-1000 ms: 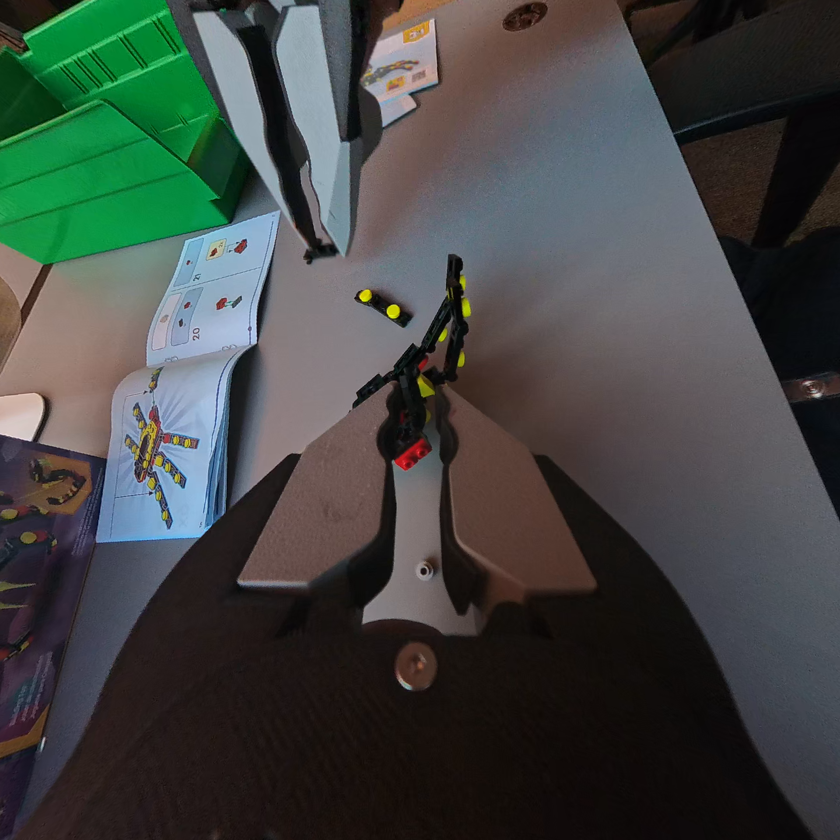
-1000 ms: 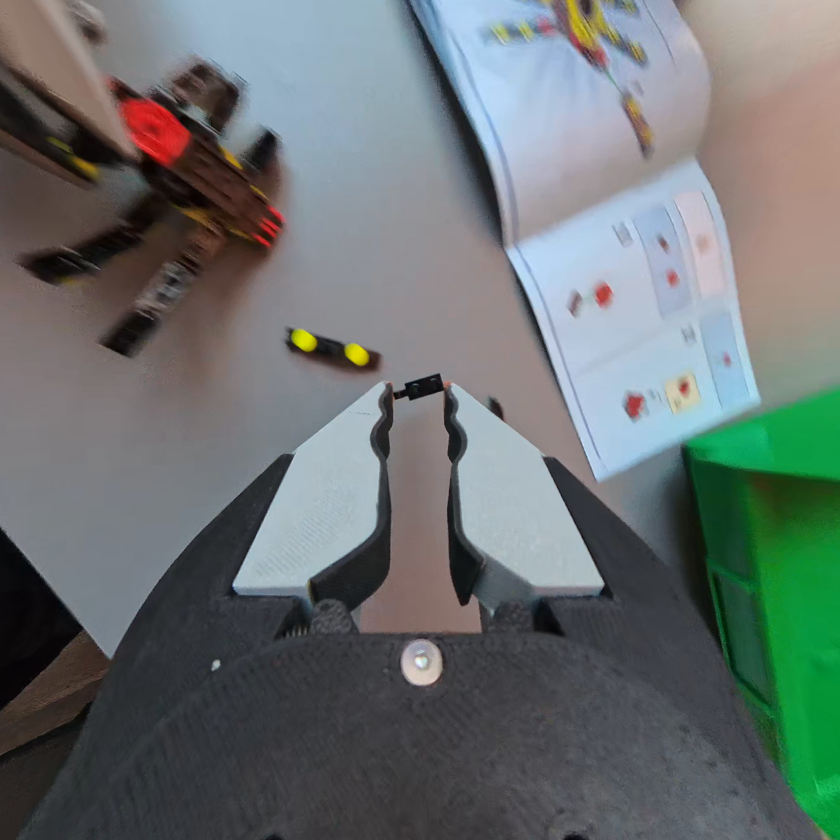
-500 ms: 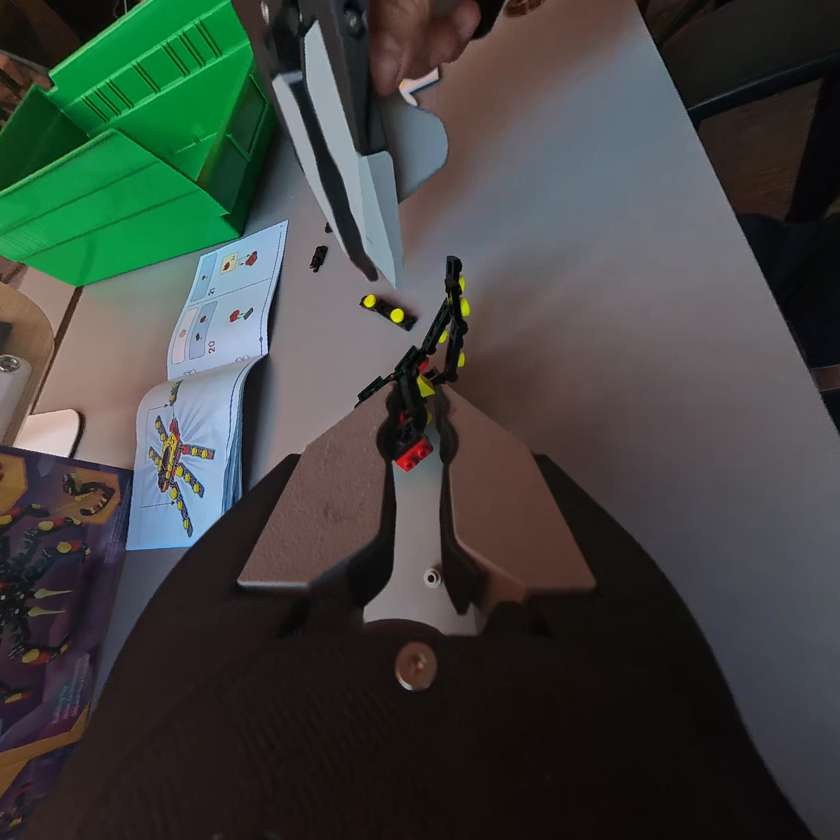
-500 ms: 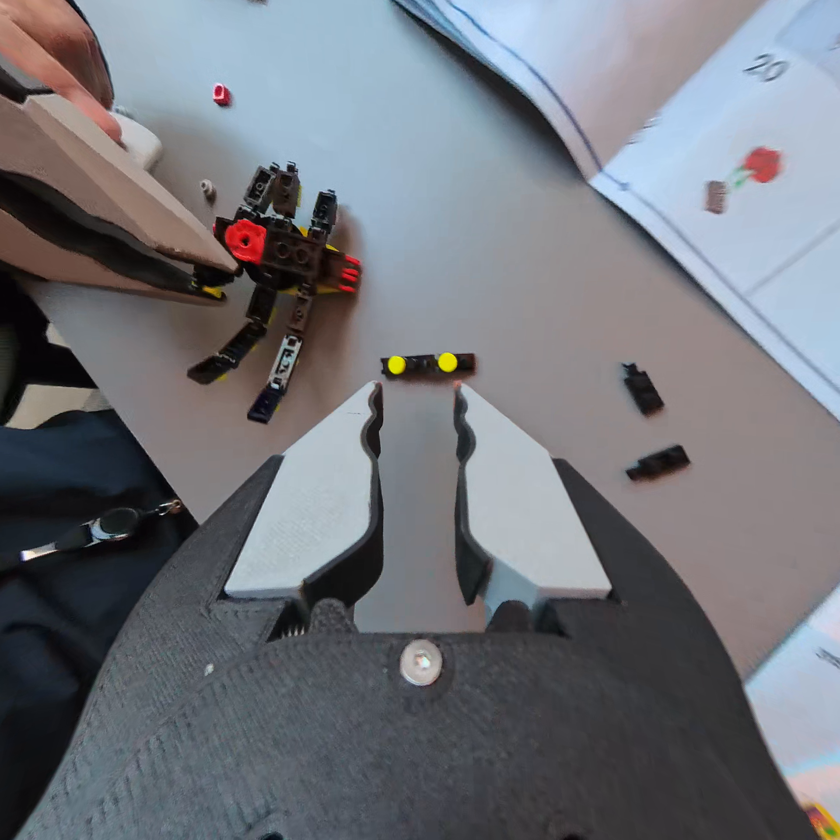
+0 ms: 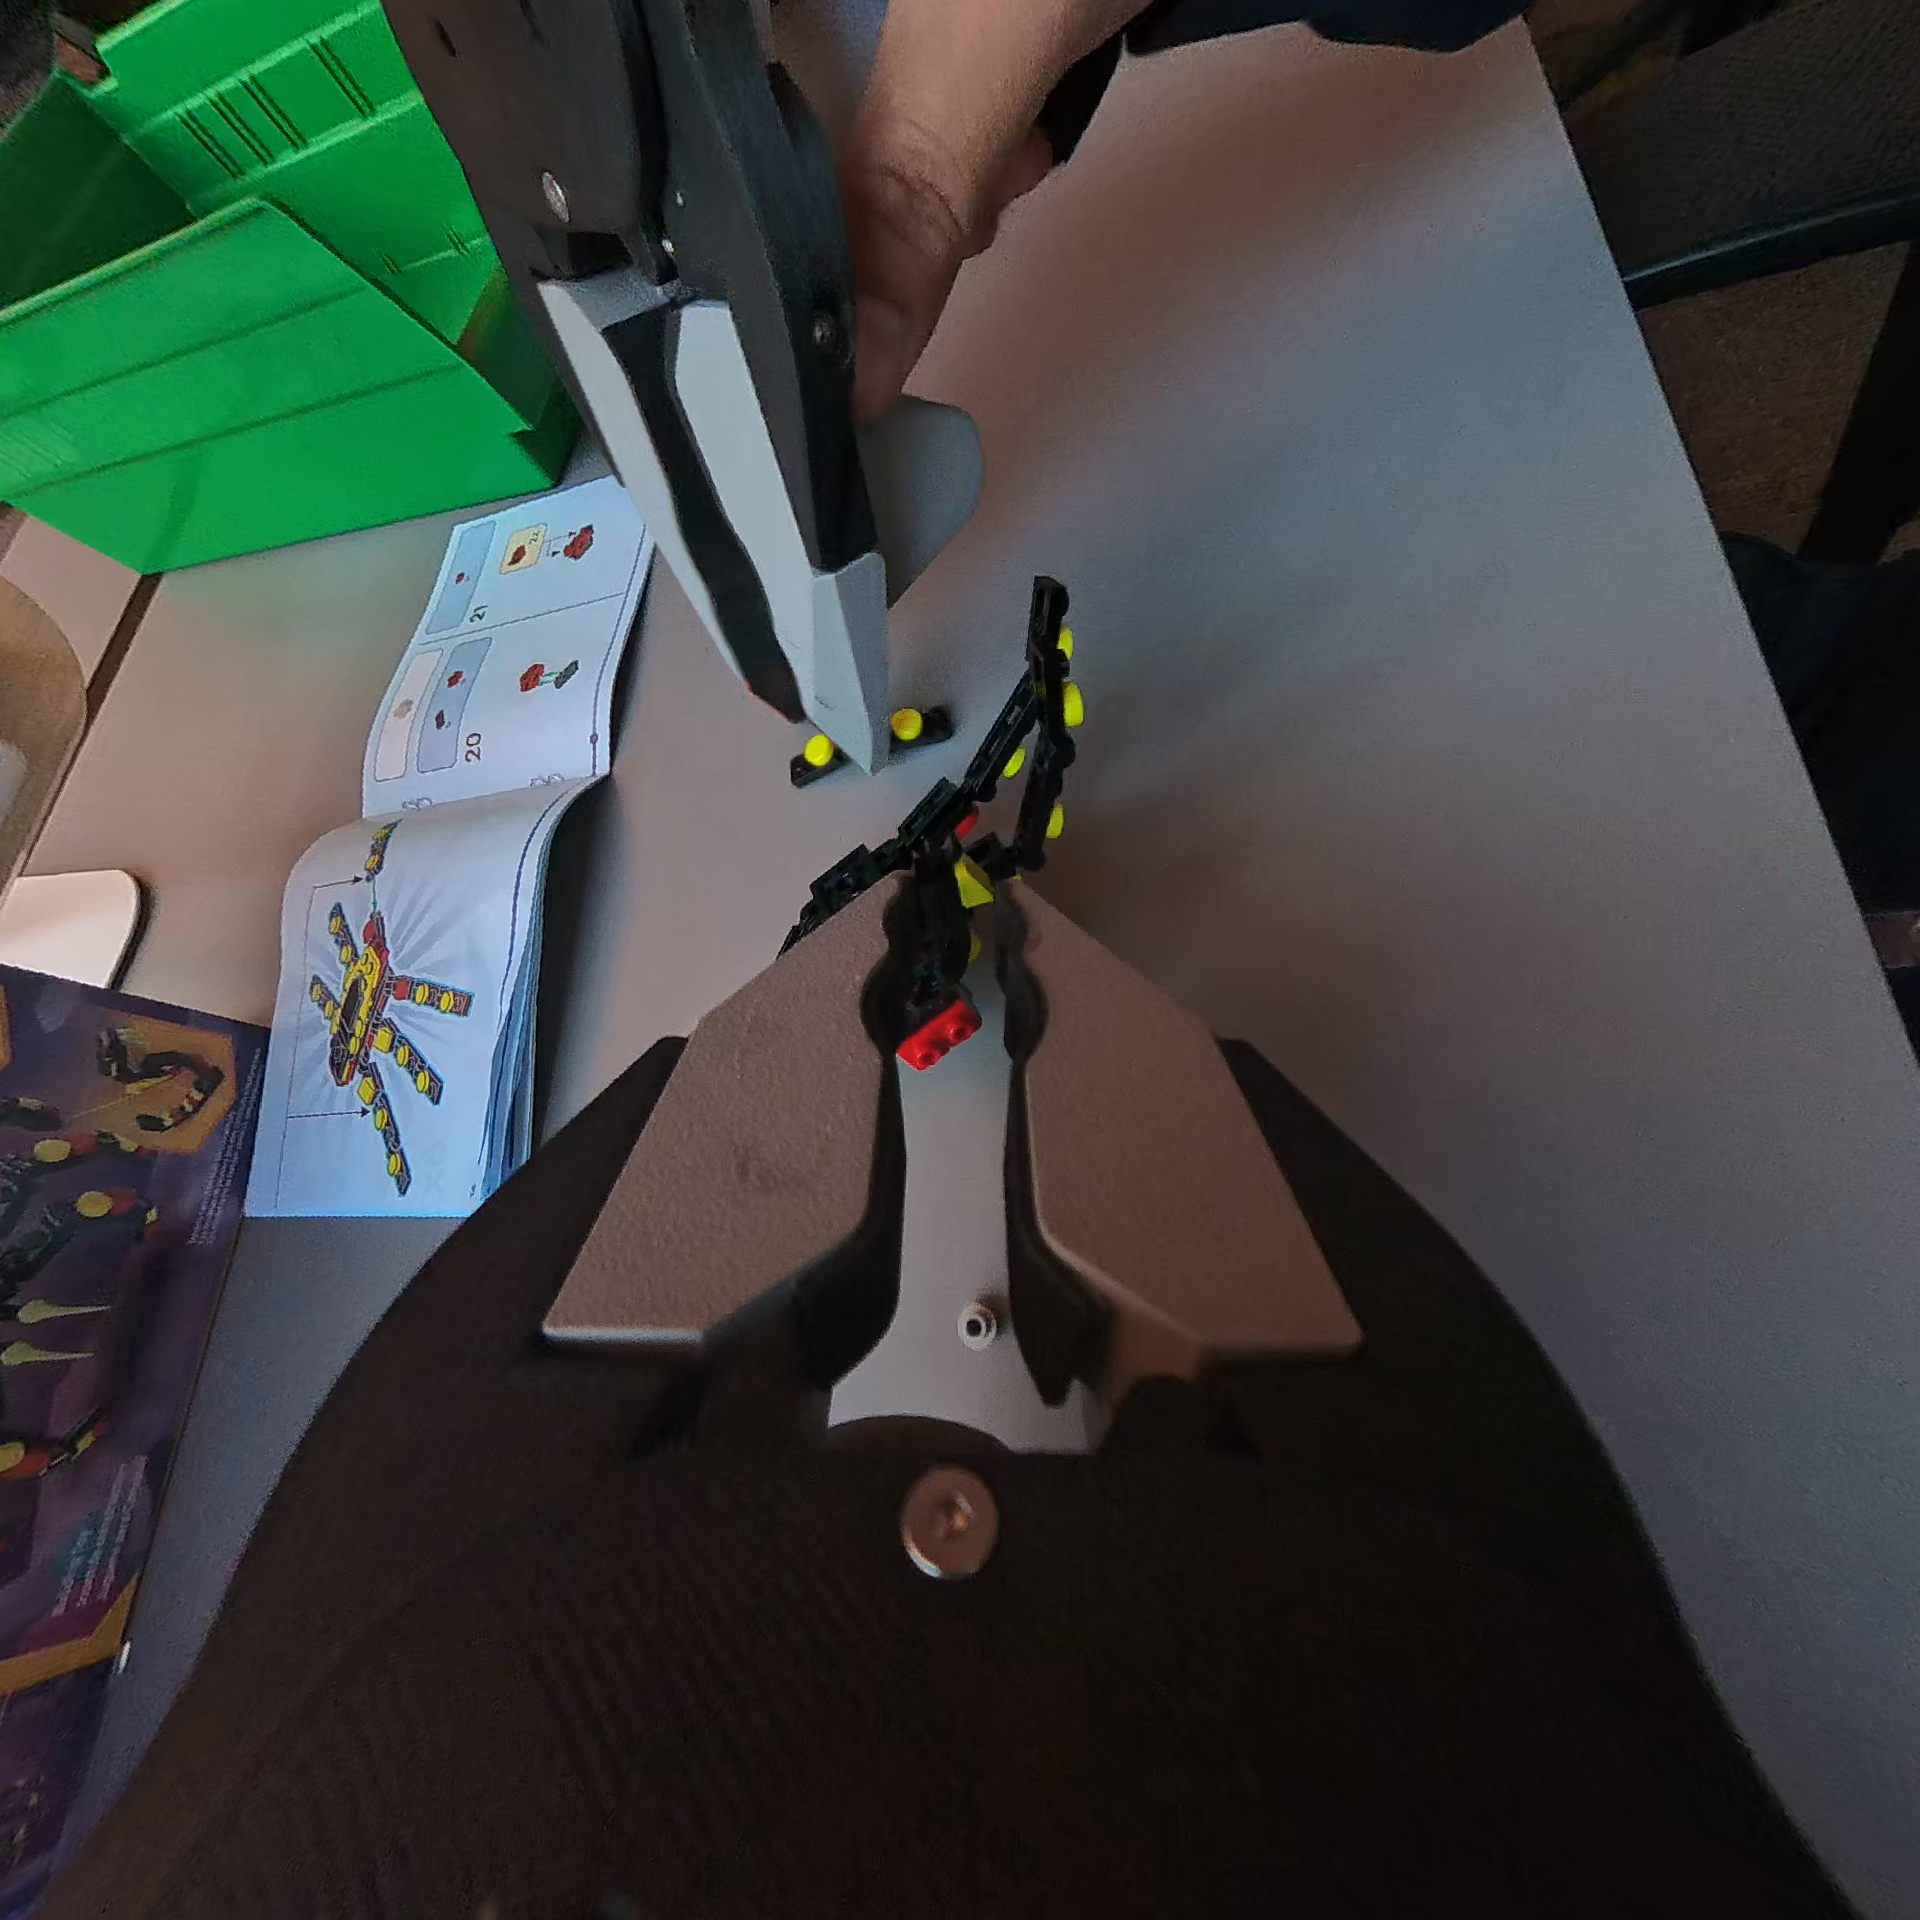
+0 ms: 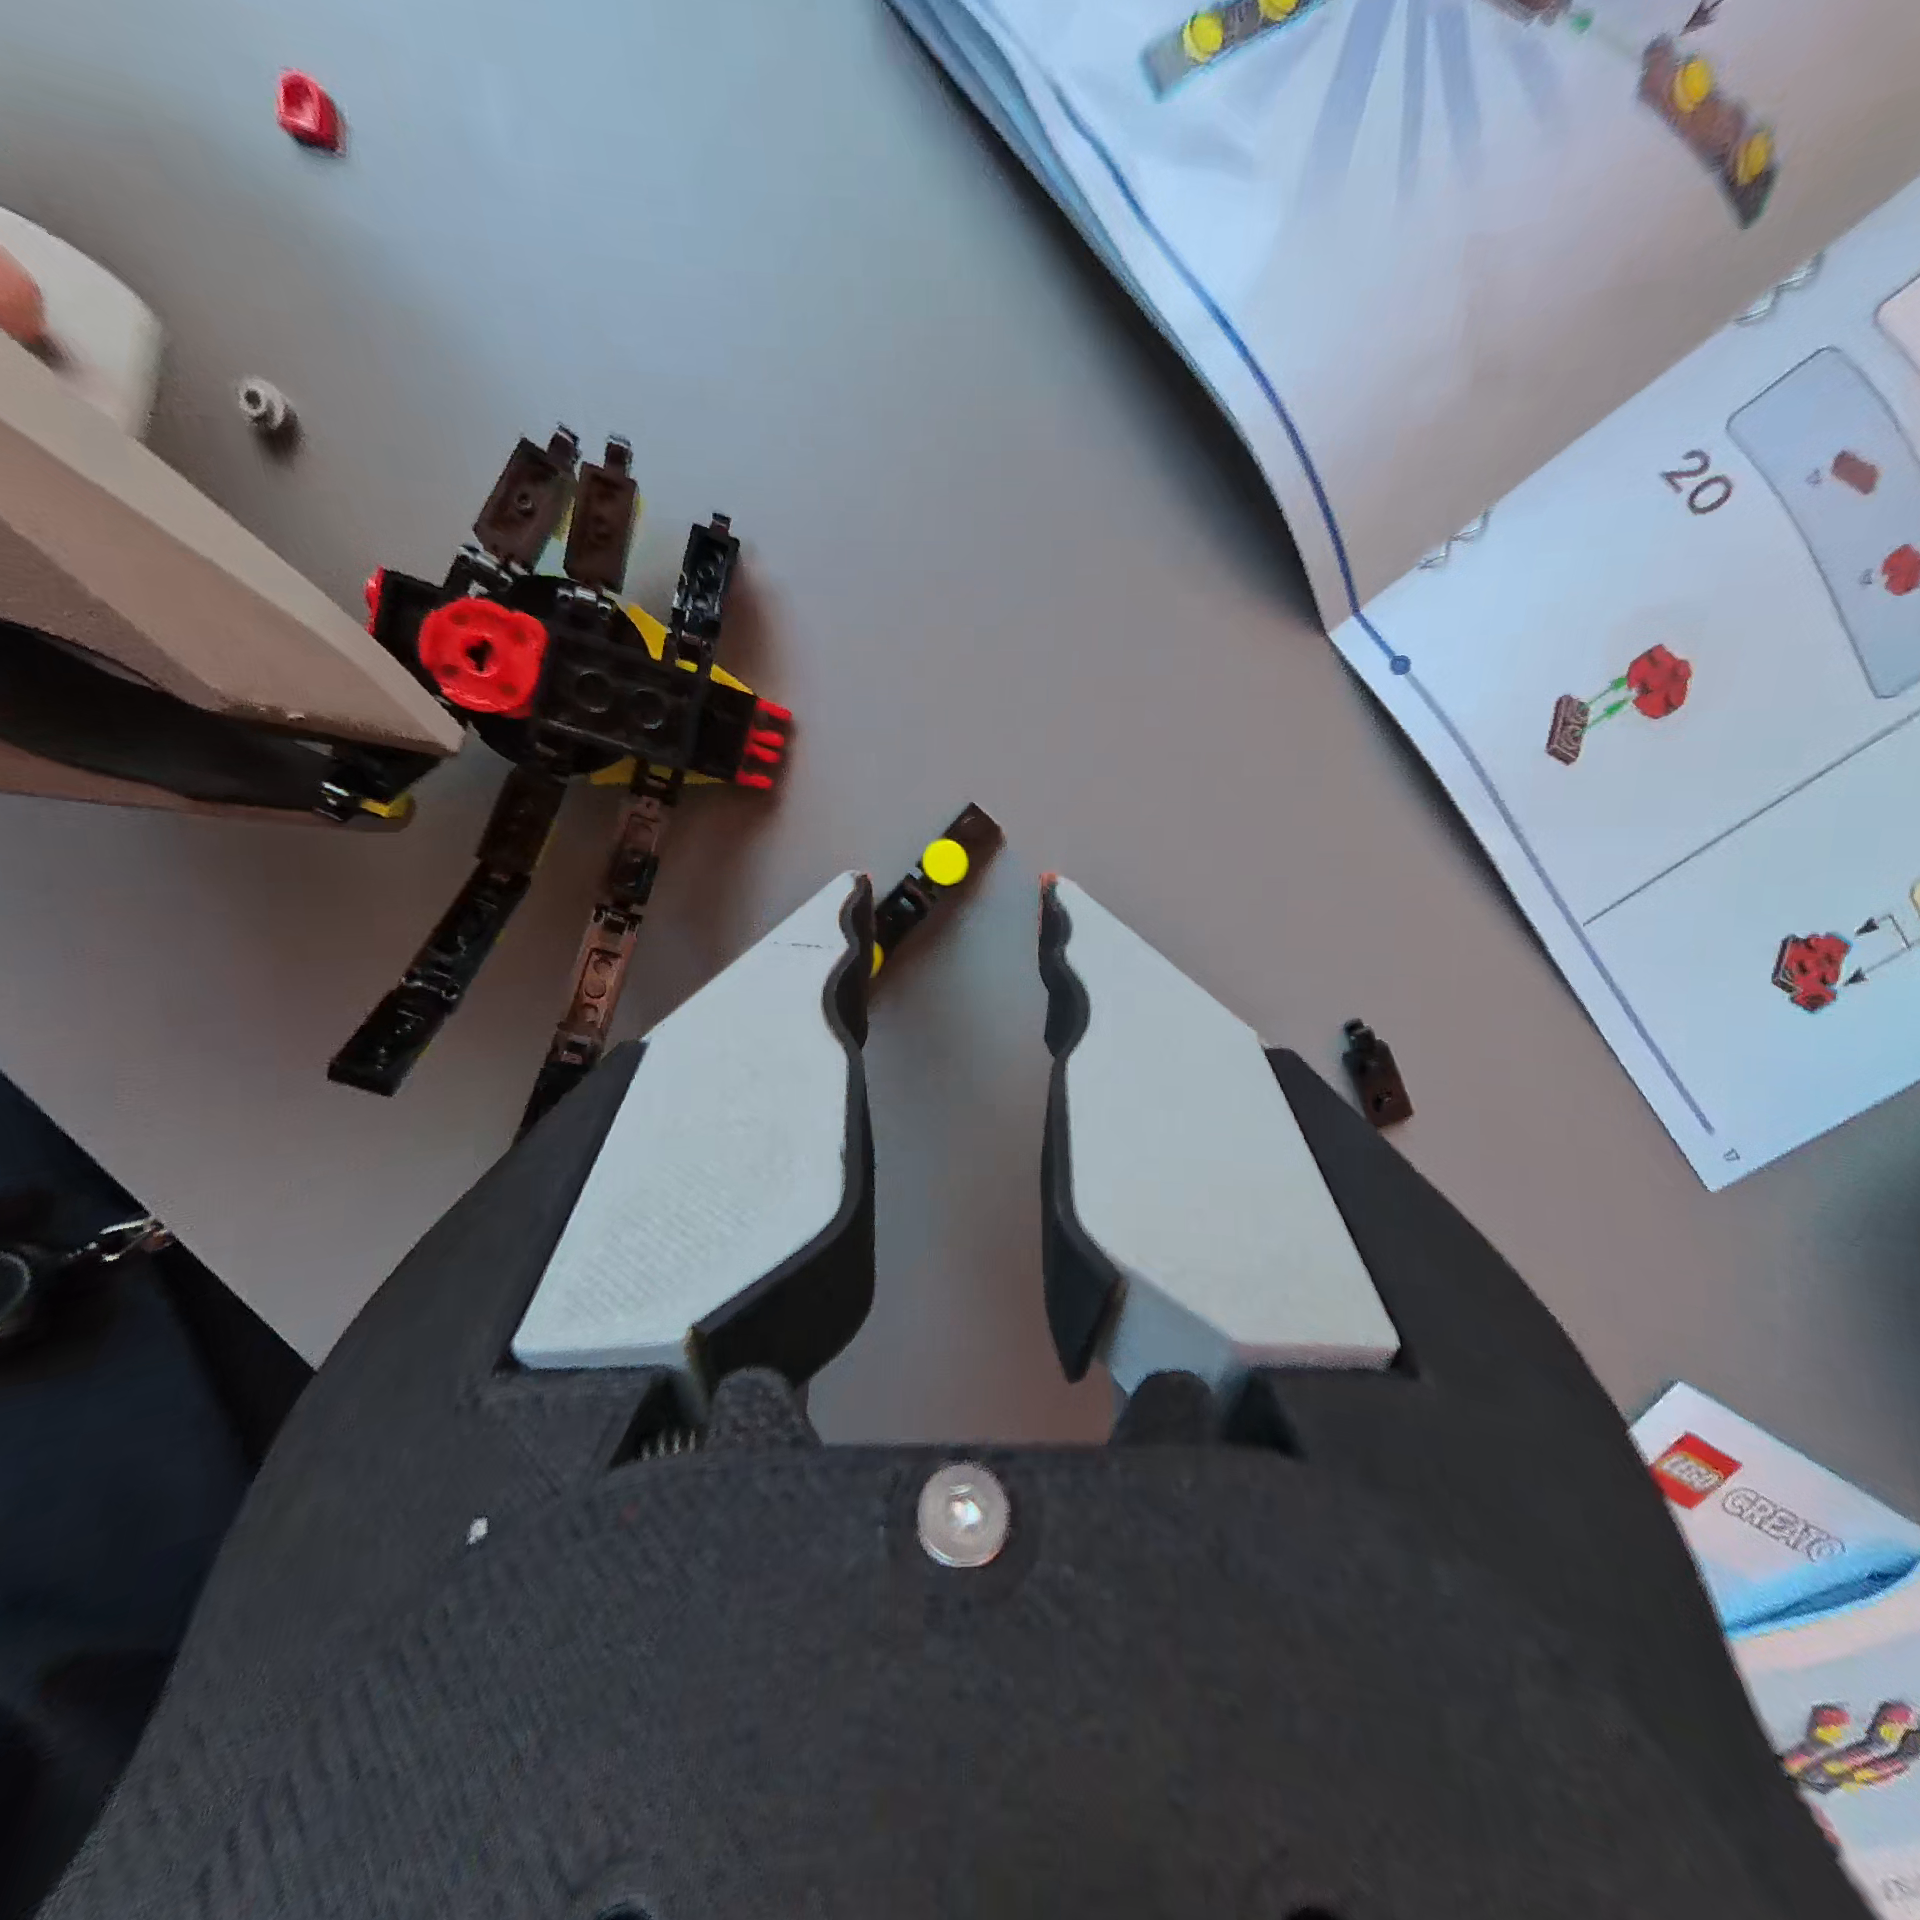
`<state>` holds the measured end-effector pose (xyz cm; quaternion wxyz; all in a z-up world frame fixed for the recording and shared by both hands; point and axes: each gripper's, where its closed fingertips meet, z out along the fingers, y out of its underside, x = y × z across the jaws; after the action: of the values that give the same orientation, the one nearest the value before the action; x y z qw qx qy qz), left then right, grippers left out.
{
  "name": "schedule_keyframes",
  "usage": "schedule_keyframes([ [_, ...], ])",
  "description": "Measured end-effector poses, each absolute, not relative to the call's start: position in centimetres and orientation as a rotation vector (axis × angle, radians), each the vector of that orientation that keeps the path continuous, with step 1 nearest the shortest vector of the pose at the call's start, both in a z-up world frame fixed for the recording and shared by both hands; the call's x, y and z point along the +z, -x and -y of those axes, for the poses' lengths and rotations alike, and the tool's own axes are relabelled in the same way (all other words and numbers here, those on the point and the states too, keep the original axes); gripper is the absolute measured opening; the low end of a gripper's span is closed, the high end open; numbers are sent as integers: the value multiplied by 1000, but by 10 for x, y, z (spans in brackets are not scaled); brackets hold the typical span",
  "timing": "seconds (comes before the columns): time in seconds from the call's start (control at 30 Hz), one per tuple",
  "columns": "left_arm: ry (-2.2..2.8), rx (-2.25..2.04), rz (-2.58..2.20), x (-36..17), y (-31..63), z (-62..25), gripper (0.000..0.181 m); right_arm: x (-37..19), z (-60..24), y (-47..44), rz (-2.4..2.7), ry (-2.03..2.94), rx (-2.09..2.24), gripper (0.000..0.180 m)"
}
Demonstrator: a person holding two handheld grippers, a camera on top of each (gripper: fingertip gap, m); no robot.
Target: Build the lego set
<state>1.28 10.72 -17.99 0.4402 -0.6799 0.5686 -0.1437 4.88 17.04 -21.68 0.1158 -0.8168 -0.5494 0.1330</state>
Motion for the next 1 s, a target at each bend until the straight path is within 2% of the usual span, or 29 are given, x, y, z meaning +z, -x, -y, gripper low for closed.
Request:
schedule_keyframes([
  [0.03,1688,-353,-1412,-180,-13,-107,10,-217,-170,-49,1599,2408,382,27],
  [0.2,1684,-338,-1402,-179,-13,-109,10,-218,-162,-47,1642,2449,423,6],
  [0.33,1704,-396,-1325,-171,-14,-113,10,-210,-163,-42,1606,2360,492,5],
  [0.53,1725,-510,-1209,-161,-19,-118,10,-111,-169,-5,1251,1847,1011,5],
  [0.67,1731,-429,-1139,-160,-12,-131,10,-84,-155,5,1094,1712,1235,5],
  [1.0,1731,-339,-970,-151,-8,-148,10,-92,-158,6,913,1593,935,5],
])
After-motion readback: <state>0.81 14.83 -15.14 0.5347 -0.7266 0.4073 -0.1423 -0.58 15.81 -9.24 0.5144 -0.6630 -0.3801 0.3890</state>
